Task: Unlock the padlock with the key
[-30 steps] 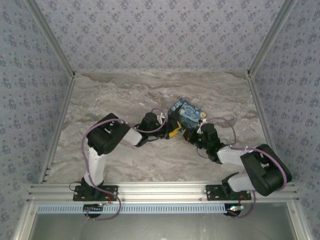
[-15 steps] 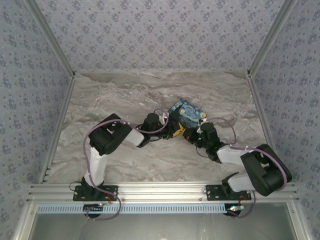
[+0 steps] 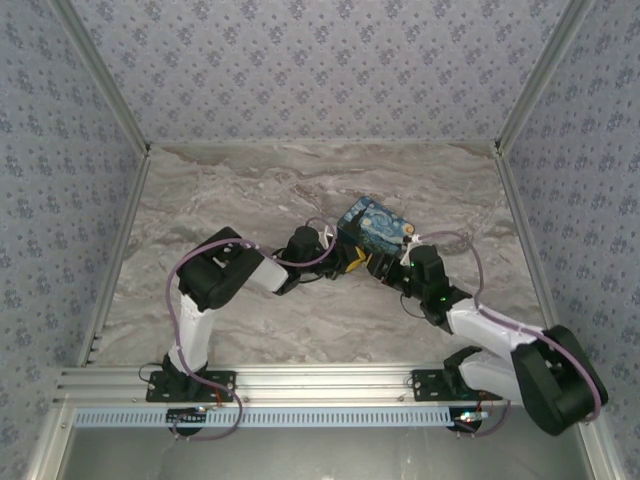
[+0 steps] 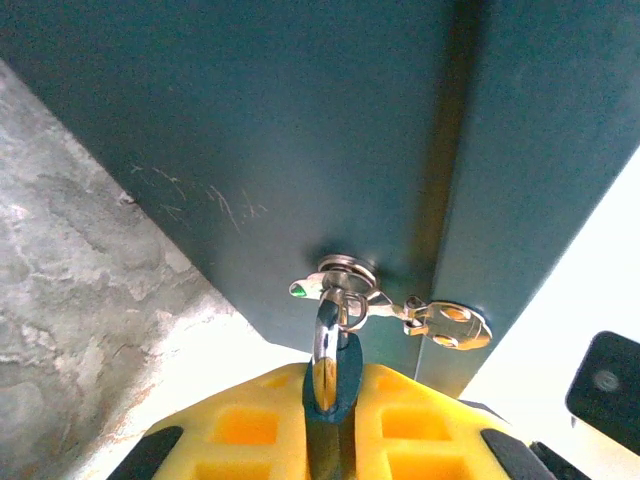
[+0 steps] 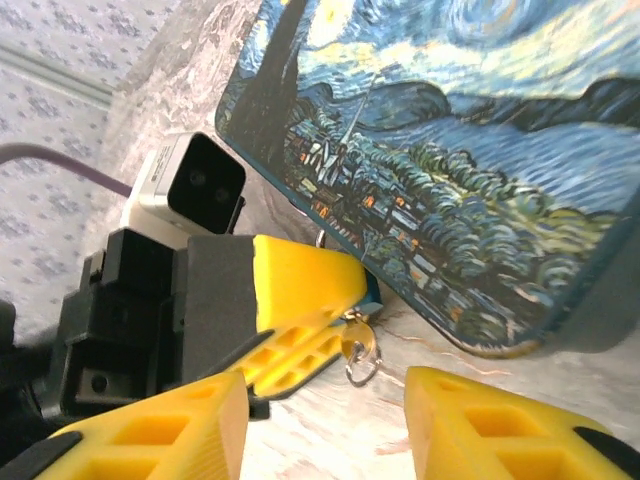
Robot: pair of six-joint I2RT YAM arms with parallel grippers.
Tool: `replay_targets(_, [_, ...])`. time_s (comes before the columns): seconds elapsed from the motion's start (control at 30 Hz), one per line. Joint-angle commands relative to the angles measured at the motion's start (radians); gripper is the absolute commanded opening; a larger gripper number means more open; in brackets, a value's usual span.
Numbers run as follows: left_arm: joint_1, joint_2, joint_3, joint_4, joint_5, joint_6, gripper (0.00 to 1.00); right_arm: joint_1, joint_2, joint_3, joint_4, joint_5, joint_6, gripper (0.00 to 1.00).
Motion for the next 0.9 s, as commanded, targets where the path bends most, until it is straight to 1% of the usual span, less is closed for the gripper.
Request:
replay_targets(0.0, [-0.003, -0.055, -0.009, -0.027, -0.008, -0.001, 0.0, 0.026, -0.102, 0.05, -0.193, 0.098, -0.263, 0.49])
replay_targets(0.03, [-0.003, -0.062, -0.011, -0.039, -0.01, -0.012, 0.0, 0.045, -0.14, 0.064, -0.226, 0.127, -0.335, 0.5])
replay_targets(0.13, [-0.002, -0.085, -0.003, -0.081, -0.005, -0.039, 0.0, 0.117, -0.224, 0.112, -0.302, 0.219, -0.542, 0.58])
replay_targets(0.23, [-0.002, -0.108, 0.01, -0.143, 0.003, -0.068, 0.0, 0.181, -0.273, 0.143, -0.344, 0.31, -0.729, 0.59])
replay_targets(0.33, [-0.002, -0.124, 0.023, -0.182, 0.012, -0.081, 0.0, 0.263, -0.28, 0.15, -0.35, 0.396, -0.961, 0.59])
replay_targets(0.43, [-0.003, -0.138, 0.023, -0.195, 0.013, -0.101, 0.0, 0.361, -0.253, 0.131, -0.342, 0.552, -1.197, 0.59])
replay_targets(0.5, [-0.003, -0.142, 0.024, -0.194, 0.016, -0.112, 0.0, 0.424, -0.217, 0.106, -0.298, 0.662, -1.339, 0.59])
replay_targets(0.57, [-0.002, -0.141, 0.026, -0.189, 0.02, -0.123, 0.0, 0.455, -0.178, 0.089, -0.256, 0.742, -1.426, 0.58])
replay_targets(0.63, [-0.002, -0.141, 0.024, -0.182, 0.02, -0.131, 0.0, 0.462, -0.129, 0.075, -0.201, 0.79, -1.477, 0.58])
replay_targets(0.77, [-0.003, -0.139, 0.022, -0.17, 0.022, -0.144, 0.0, 0.462, -0.039, 0.045, -0.123, 0.788, -1.55, 0.57])
replay_targets(0.87, [-0.003, -0.135, 0.022, -0.17, 0.022, -0.146, 0.0, 0.459, 0.012, 0.046, -0.091, 0.766, -1.559, 0.57])
